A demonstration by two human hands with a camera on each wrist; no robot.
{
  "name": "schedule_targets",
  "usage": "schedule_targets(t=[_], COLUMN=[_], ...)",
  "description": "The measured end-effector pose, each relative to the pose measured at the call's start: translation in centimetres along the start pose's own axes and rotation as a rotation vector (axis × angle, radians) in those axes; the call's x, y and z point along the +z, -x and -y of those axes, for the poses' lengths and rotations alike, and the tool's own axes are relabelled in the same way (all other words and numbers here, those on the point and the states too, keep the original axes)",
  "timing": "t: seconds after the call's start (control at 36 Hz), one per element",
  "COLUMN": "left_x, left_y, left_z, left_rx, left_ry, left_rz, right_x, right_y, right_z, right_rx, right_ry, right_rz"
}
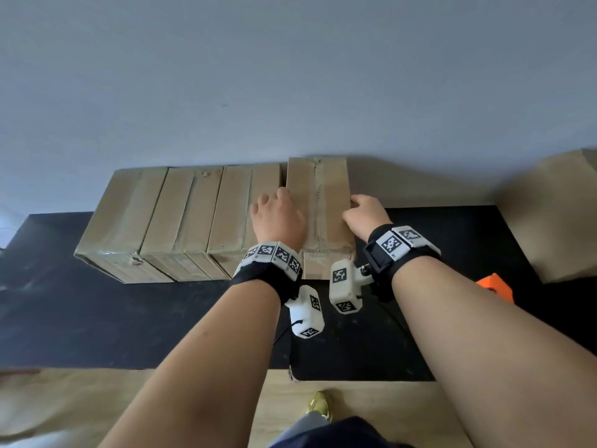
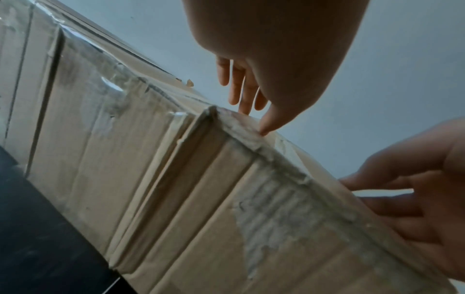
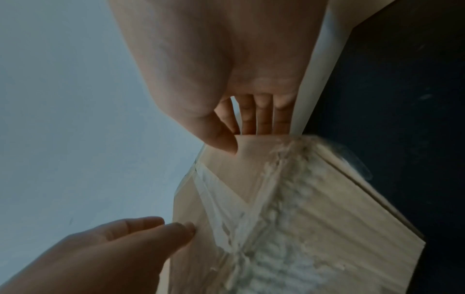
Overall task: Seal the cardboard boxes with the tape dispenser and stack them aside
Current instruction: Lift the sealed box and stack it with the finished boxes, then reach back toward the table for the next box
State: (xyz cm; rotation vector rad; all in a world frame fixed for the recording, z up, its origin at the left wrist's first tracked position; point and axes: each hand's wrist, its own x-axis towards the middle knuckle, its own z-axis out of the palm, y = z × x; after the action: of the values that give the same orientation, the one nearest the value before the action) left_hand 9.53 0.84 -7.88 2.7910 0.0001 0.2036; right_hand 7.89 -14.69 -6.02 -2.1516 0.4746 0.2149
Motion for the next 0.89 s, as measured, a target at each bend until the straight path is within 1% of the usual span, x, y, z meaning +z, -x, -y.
schedule_targets(t=[0.06,0.17,0.28,0.42,0.53,0.75,0.89], left_x=[0.4,1.1,1.4,1.3,1.4,3.1,5.1], left_y=[-0.2,-0.6,-0.9,-1.3,-1.4,0.5,3.1], left_z=[0.5,1.6,1.6,0.2,-2.0,-9.0,-13.3], left_rx=[0.030,0.088,0.127,0.131,0.167,0.317,0.388], left_ry=[-0.037,-0.041,-0.014,0.010,0.040,0.064,0.062], left_rz=[0.012,0.095,0.097,0.111,0.134,0.167,0.223], right_x=[0.6,1.8,1.9,1.1,-0.7,-6.2,-9.3], right_y=[-0.7,-1.5,-2.2,-2.1,-1.6,0.6,2.7], right_z=[0.1,0.3,0.0,-0.8,-2.4,-8.7,-12.9], right_rx=[0.009,0.002,0.017,0.029,0.056,0.228,0.294], right_ry=[0.011,0.027,0.029,0.000,-0.049,-0.101,-0.059], right_rz=[-0.004,0.019,0.001,-0.042,-0.105,-0.264,-0.278])
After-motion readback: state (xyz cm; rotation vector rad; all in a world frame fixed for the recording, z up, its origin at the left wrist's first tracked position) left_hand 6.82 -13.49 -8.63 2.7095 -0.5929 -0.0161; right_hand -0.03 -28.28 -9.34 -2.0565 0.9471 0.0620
